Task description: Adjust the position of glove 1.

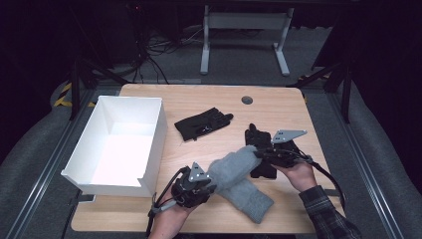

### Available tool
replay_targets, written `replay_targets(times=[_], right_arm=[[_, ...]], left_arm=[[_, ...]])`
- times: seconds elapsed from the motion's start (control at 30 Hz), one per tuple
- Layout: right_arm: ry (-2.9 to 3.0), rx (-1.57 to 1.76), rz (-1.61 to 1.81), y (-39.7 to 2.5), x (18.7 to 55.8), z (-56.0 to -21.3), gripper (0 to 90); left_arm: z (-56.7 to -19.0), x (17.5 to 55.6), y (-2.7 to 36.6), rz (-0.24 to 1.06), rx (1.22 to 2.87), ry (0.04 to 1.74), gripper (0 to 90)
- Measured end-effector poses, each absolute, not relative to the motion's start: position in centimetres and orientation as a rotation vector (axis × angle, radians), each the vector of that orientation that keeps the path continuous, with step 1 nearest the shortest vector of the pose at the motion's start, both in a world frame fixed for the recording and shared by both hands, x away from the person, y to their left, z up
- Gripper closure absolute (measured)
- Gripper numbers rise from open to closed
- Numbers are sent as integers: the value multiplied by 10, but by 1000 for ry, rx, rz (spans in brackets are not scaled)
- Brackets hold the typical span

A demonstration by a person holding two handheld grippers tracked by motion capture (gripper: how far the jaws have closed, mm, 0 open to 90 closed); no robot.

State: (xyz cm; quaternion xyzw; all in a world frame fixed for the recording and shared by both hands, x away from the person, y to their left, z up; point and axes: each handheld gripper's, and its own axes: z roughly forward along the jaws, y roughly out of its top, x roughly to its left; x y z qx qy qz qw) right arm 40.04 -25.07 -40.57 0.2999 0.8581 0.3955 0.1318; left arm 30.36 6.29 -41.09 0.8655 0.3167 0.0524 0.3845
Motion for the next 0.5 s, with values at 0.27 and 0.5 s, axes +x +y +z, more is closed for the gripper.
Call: replay_targets(times=[0.27,0.5], right_arm=[[2490,863,1144,-250,404,-409,864],[2491,849,1141,-249,405,-410,864]], left_arm=[[-401,323,71,123,2150,780,478],[-402,367,64,106,2131,781,480]])
